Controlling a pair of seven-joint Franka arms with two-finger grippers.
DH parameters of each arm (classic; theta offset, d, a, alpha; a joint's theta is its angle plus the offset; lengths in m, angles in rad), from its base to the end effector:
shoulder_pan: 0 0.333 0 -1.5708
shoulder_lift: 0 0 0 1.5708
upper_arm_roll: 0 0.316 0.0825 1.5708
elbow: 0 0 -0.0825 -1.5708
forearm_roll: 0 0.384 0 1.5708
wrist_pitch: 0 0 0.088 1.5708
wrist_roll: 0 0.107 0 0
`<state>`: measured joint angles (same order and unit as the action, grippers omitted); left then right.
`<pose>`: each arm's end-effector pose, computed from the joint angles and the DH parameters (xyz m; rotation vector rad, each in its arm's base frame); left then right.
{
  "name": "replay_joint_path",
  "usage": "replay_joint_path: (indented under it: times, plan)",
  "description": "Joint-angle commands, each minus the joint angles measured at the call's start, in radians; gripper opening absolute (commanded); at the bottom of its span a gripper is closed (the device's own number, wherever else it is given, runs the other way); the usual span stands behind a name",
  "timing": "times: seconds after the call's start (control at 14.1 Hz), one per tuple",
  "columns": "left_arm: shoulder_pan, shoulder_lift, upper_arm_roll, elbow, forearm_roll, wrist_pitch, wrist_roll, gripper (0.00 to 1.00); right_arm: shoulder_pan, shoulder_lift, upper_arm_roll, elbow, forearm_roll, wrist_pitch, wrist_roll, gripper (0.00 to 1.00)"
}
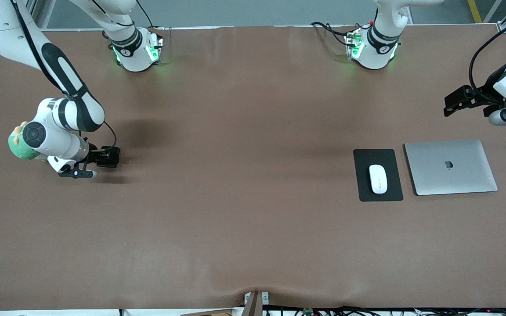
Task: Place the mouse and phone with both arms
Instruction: 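Lower the phone beside the plush toy and open the right gripper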
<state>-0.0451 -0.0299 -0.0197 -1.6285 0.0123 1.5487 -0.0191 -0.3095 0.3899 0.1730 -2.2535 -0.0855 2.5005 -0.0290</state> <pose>0.5407 -0.0339 0.6119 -3.1248 0.0714 0.0771 0.5208 -0.0676 0.1807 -3.1031 0.0679 0.2065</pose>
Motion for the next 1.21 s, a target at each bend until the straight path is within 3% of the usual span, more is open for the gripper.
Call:
replay_joint_path:
  times: [0.0, 0.14, 0.43, 0.78, 1.14]
  plan:
    - [0.011, -0.005, -0.011, 0.004, 0.006, 0.002, 0.018, 1.00, -0.004, -0.029, 0.019, 0.113, -0.020, -0.180, -0.005, 1.00]
    - [0.011, -0.005, -0.011, 0.009, 0.006, 0.002, 0.018, 1.00, 0.000, -0.026, 0.019, 0.210, -0.020, -0.309, -0.005, 1.00]
    - [0.011, -0.004, -0.011, 0.010, 0.005, 0.002, 0.019, 1.00, -0.016, -0.029, 0.019, 0.348, -0.019, -0.440, -0.002, 1.00]
    - [0.011, -0.005, -0.011, 0.010, 0.003, 0.002, 0.018, 1.00, -0.005, -0.029, 0.025, 0.639, 0.000, -0.783, 0.000, 1.00]
    - [0.011, -0.005, -0.011, 0.010, 0.005, 0.004, 0.018, 1.00, -0.003, -0.058, 0.028, 0.759, 0.053, -0.937, -0.003, 1.00]
